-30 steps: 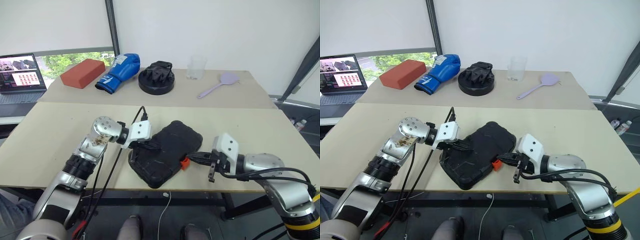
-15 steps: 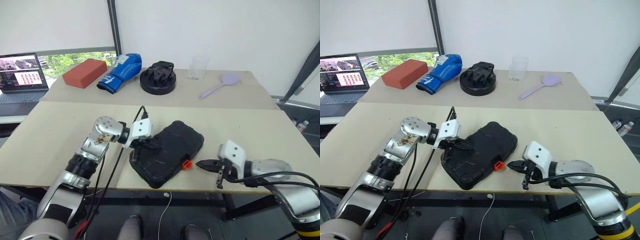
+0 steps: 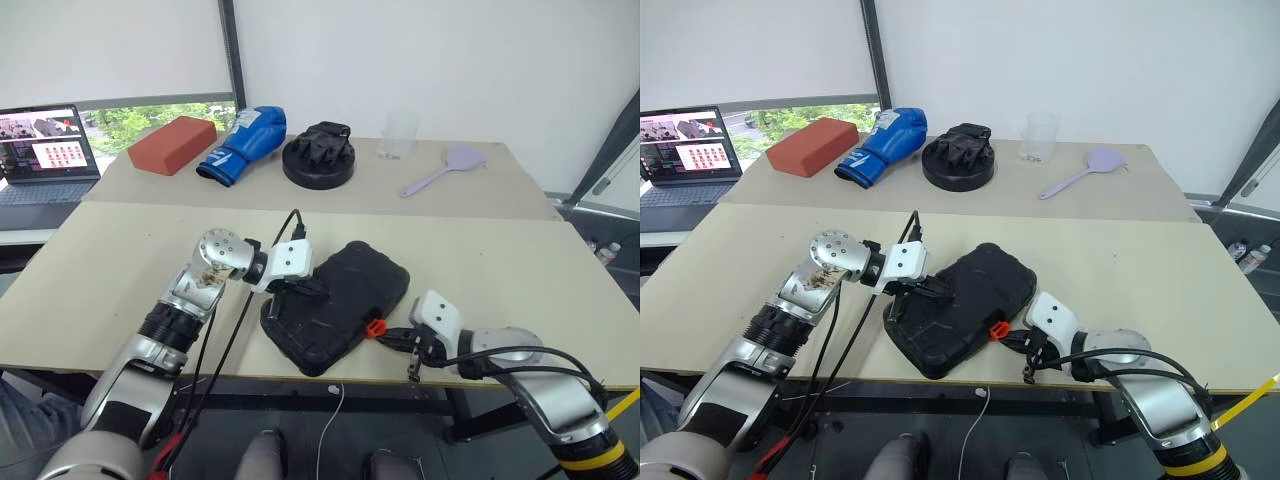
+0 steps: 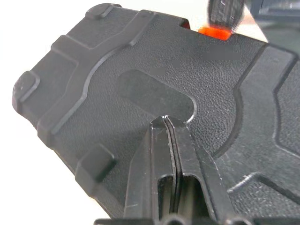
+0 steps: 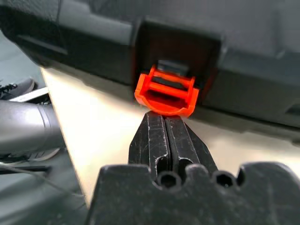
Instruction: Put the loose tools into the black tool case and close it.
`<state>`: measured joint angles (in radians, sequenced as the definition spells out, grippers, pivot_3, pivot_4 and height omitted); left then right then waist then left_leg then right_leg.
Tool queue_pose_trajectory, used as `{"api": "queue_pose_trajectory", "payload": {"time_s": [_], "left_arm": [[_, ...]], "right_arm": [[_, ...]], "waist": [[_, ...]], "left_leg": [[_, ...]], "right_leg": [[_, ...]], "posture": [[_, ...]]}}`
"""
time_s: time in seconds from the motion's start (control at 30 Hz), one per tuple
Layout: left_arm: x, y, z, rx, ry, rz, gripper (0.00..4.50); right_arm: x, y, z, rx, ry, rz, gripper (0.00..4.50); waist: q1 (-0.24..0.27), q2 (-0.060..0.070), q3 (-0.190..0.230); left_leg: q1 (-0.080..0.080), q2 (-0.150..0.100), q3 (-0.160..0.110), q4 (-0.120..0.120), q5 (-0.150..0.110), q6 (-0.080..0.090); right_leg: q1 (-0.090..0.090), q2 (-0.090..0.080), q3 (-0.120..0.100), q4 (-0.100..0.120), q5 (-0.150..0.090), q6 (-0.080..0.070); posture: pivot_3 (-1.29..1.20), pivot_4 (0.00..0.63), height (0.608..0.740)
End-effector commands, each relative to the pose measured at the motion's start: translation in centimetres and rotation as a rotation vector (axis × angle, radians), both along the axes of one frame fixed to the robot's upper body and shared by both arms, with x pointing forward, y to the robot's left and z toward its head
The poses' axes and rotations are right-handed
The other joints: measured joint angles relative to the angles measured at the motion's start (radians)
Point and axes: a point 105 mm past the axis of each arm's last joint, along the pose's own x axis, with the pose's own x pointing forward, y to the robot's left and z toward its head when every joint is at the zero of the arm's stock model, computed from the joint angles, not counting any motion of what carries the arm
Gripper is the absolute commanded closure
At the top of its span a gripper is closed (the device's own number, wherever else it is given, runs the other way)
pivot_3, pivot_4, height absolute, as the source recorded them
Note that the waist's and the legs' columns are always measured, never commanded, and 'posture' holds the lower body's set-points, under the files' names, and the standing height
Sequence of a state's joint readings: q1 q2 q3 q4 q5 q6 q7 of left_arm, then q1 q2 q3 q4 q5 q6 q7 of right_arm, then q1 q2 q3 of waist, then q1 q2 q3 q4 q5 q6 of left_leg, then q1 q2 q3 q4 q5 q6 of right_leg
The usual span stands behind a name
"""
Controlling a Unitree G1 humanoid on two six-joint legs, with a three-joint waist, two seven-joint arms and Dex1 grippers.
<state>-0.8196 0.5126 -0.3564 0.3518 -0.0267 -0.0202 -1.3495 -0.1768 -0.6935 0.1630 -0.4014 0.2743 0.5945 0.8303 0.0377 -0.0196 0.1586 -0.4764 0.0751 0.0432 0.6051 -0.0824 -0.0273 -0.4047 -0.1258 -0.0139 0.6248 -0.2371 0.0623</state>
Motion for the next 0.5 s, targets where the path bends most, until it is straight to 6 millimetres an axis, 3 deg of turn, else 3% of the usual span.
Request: {"api": "queue_pose_trajectory", "payload": {"time_s": [0.03, 0.17, 0.4, 0.5], "left_arm": [[-0.6, 1.2, -4.6, 0.198, 0.036, -0.034, 4.43], [-0.5, 1.0, -5.0, 0.202, 0.023, -0.047, 4.43], [-1.1, 0.6, -5.4, 0.205, 0.041, -0.081, 4.43], [-1.3, 0.7, -5.8, 0.219, 0.044, -0.089, 4.43]], "right_arm": [[0.3, 1.9, 4.6, 0.096, -0.121, 0.07, 4.5], [0.2, 2.6, 5.0, 0.108, -0.117, 0.091, 4.5], [1.0, 2.3, 3.4, 0.002, -0.138, 0.104, 4.5], [1.5, 2.7, 4.6, -0.004, -0.173, 0.131, 4.5]], "waist": [[-0.002, 0.0, 0.0], [-0.015, 0.0, 0.0], [-0.028, 0.0, 0.0], [-0.032, 0.0, 0.0]], "left_leg": [[0.0, 0.0, 0.0, 0.0, 0.0, 0.0], [0.0, 0.001, 0.001, -0.001, 0.0, 0.0], [0.001, 0.001, 0.001, -0.002, 0.0, 0.0], [0.002, 0.001, 0.001, -0.002, 0.0, 0.0]], "right_leg": [[0.0, 0.0, 0.0, 0.0, 0.0, 0.0], [-0.001, 0.0, 0.0, 0.0, 0.0, 0.0], [-0.001, 0.0, 0.0, 0.0, 0.0, -0.001], [-0.001, 0.0, 0.0, 0.0, 0.0, -0.001]], "posture": [[0.0, 0.15, 0.735], [0.0, 0.15, 0.735], [0.0, 0.15, 0.735], [0.0, 0.15, 0.735]]}}
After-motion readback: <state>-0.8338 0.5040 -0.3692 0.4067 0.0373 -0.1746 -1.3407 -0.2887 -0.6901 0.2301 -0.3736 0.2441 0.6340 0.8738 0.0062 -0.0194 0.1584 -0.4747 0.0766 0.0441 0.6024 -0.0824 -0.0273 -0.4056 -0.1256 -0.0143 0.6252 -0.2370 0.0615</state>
